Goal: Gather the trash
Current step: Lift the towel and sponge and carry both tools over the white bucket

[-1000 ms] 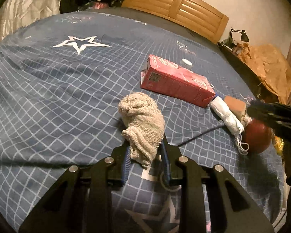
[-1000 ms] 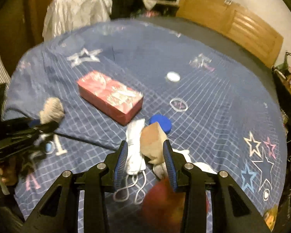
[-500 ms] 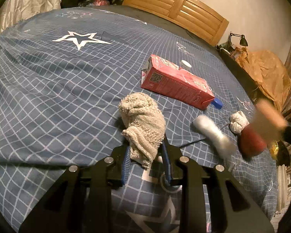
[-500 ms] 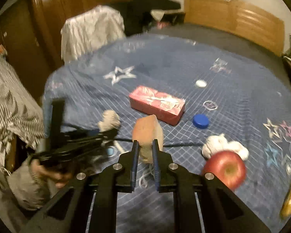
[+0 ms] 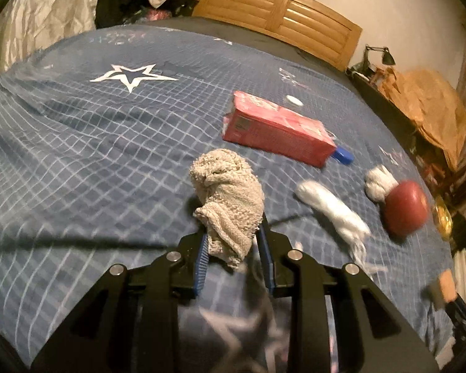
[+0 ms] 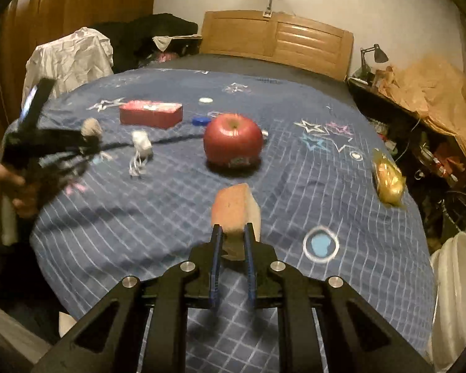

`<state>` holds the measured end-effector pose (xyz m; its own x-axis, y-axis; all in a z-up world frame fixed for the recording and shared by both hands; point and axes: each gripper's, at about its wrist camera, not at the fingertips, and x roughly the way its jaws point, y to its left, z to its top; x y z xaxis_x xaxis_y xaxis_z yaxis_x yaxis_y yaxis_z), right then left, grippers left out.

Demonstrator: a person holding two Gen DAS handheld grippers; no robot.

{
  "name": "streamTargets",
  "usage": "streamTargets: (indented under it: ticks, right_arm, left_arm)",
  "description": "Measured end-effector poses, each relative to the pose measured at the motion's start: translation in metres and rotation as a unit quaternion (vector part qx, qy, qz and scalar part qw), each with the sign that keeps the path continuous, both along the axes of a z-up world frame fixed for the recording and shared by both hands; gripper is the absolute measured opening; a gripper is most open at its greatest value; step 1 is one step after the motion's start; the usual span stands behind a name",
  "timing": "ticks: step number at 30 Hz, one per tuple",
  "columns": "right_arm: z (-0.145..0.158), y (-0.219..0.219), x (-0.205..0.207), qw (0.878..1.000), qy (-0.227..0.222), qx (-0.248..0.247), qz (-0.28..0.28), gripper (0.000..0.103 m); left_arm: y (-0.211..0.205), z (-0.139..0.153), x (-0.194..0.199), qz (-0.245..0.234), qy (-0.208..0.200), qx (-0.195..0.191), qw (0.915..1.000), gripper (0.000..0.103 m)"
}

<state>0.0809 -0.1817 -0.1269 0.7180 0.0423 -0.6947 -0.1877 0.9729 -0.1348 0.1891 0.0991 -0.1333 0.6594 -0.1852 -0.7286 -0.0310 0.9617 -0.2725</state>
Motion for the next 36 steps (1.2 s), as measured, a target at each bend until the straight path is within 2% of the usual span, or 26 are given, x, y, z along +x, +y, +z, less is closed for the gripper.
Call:
streamTargets:
  ticks: [2, 3, 5, 7, 9, 14, 16, 18, 19, 20, 27, 28, 29, 30, 32, 36]
  right_arm:
    - [-0.009, -0.002, 0.000, 1.000, 0.011, 0.011, 0.000, 0.018]
    - [-0.010, -0.003, -0.001, 1.000, 0.010, 0.015, 0.001, 0.022]
    - [-0.003, -0.009, -0.007, 0.999, 0.001, 0.035, 0.004, 0.035]
    - [0.006, -0.014, -0.011, 0.998, -0.017, 0.062, 0.002, 0.068]
    - [0.013, -0.016, -0.013, 0.997, -0.028, 0.079, -0.004, 0.074]
    - [0.003, -0.008, 0.011, 0.998, -0.012, 0.055, -0.031, 0.071]
    - [-0.007, -0.009, 0.021, 0.997, 0.009, 0.061, -0.041, 0.053]
    - [-0.015, -0.011, 0.023, 0.996, 0.023, 0.064, -0.049, 0.042]
    - [-0.019, -0.011, 0.024, 0.996, 0.027, 0.065, -0.052, 0.031]
    - [-0.022, -0.013, 0.024, 0.996, 0.033, 0.068, -0.055, 0.029]
    - [-0.021, -0.015, 0.020, 0.994, 0.021, 0.091, -0.059, 0.026]
    - [-0.019, -0.015, 0.018, 0.994, 0.017, 0.093, -0.057, 0.026]
    - [-0.015, -0.014, 0.014, 0.994, 0.011, 0.096, -0.055, 0.026]
    - [-0.012, -0.015, 0.011, 0.994, 0.009, 0.100, -0.053, 0.026]
    - [-0.004, -0.016, 0.004, 0.993, -0.001, 0.107, -0.051, 0.026]
    - [0.017, -0.021, -0.012, 0.991, -0.023, 0.119, -0.048, 0.026]
  left_arm:
    - [-0.003, 0.001, -0.013, -0.012, 0.002, 0.005, 0.9999, 0.027]
    - [-0.006, 0.003, -0.021, -0.017, 0.002, 0.008, 0.9998, 0.027]
    - [-0.011, 0.007, -0.041, -0.028, -0.001, 0.009, 0.9996, 0.027]
    - [-0.014, 0.009, -0.053, -0.036, -0.002, 0.005, 0.9993, 0.027]
    - [-0.020, 0.011, -0.062, -0.045, -0.001, 0.005, 0.9990, 0.027]
    - [-0.039, 0.015, -0.067, -0.067, -0.004, 0.015, 0.9977, 0.027]
    - [-0.044, 0.013, -0.067, -0.076, -0.002, 0.016, 0.9970, 0.029]
    - [-0.049, 0.007, -0.065, -0.084, 0.005, 0.020, 0.9963, 0.029]
    - [-0.051, 0.001, -0.063, -0.086, 0.013, 0.024, 0.9959, 0.029]
    - [-0.051, -0.003, -0.062, -0.085, 0.017, 0.025, 0.9960, 0.030]
    - [-0.053, -0.004, -0.058, -0.089, 0.008, 0.020, 0.9958, 0.037]
    - [-0.052, -0.005, -0.059, -0.089, 0.007, 0.015, 0.9959, 0.034]
    - [-0.051, -0.005, -0.059, -0.086, 0.006, 0.013, 0.9962, 0.028]
    - [-0.050, -0.003, -0.059, -0.085, 0.007, 0.010, 0.9963, 0.027]
    - [-0.050, 0.004, -0.062, -0.081, 0.001, 0.009, 0.9967, 0.026]
    - [-0.066, 0.035, -0.074, -0.081, -0.033, 0.031, 0.9957, 0.026]
